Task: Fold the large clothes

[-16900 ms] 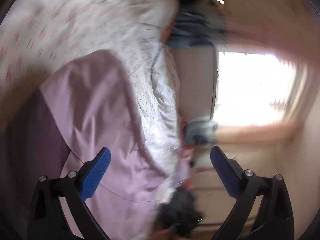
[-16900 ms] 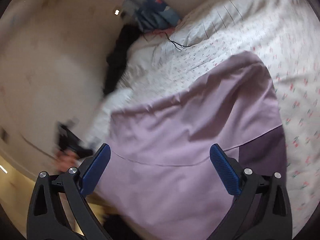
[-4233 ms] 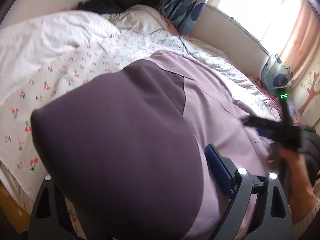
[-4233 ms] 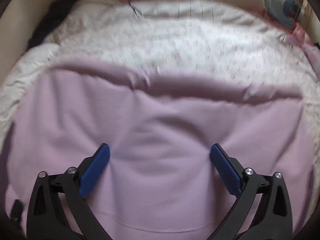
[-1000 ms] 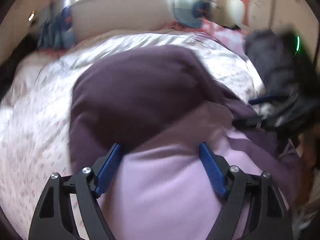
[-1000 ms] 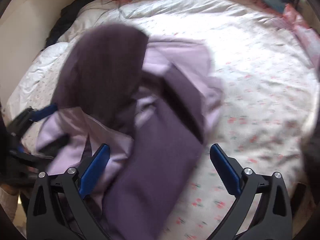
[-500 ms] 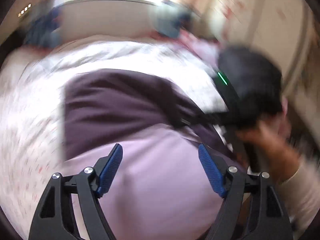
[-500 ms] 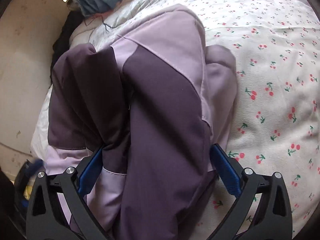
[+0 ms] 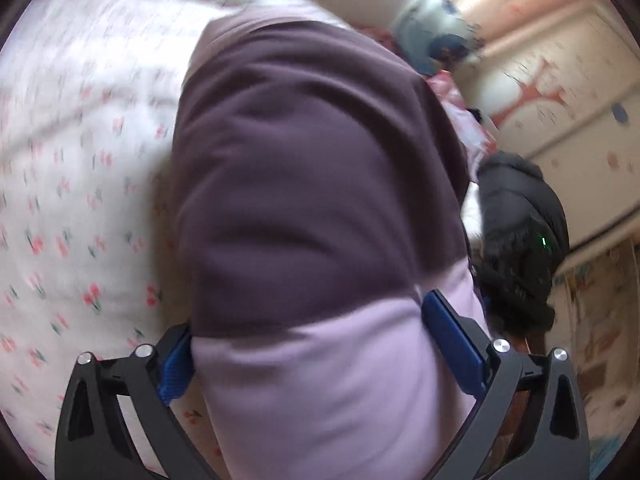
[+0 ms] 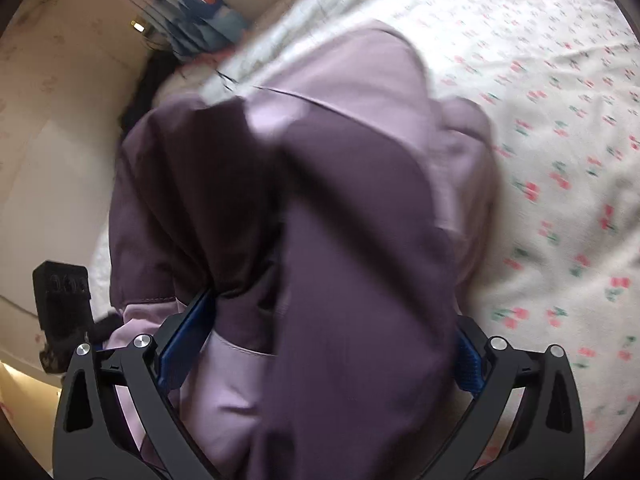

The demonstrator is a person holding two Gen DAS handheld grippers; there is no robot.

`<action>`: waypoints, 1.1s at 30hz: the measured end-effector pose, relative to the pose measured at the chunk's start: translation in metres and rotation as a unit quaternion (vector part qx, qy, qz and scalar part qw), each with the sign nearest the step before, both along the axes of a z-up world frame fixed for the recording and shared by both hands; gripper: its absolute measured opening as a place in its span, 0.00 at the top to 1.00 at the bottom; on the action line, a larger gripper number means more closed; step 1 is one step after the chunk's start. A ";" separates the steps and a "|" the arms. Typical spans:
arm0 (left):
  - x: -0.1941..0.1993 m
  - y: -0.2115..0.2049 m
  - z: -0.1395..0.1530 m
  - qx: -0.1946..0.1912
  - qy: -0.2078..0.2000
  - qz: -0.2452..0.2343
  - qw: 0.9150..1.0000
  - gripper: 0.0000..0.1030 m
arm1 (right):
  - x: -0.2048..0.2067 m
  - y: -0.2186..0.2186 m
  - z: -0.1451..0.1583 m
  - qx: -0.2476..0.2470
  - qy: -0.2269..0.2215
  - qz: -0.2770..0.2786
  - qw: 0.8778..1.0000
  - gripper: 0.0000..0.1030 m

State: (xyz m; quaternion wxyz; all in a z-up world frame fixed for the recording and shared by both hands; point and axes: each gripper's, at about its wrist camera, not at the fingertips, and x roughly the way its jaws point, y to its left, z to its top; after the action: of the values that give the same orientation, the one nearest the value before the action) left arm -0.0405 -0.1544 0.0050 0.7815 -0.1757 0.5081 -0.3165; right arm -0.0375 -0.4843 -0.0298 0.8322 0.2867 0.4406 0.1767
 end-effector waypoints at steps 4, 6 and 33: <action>0.001 0.043 0.043 0.022 -0.057 0.022 0.998 0.11 | 0.022 0.052 0.024 0.060 -0.052 0.034 0.996 0.05; 0.000 0.075 0.070 0.053 -0.086 0.044 0.994 0.11 | 0.035 0.088 0.034 0.088 -0.073 0.058 0.992 0.06; 0.013 0.220 -0.001 0.176 -0.061 0.135 0.973 0.04 | 0.159 0.265 -0.031 0.044 -0.005 0.063 0.997 0.06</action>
State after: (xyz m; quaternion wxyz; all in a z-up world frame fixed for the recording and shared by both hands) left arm -0.0276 0.0658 0.0042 0.8653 -0.0830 0.4786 -0.1236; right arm 0.1218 -0.2193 -0.0606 0.8083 0.2940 0.4449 0.2495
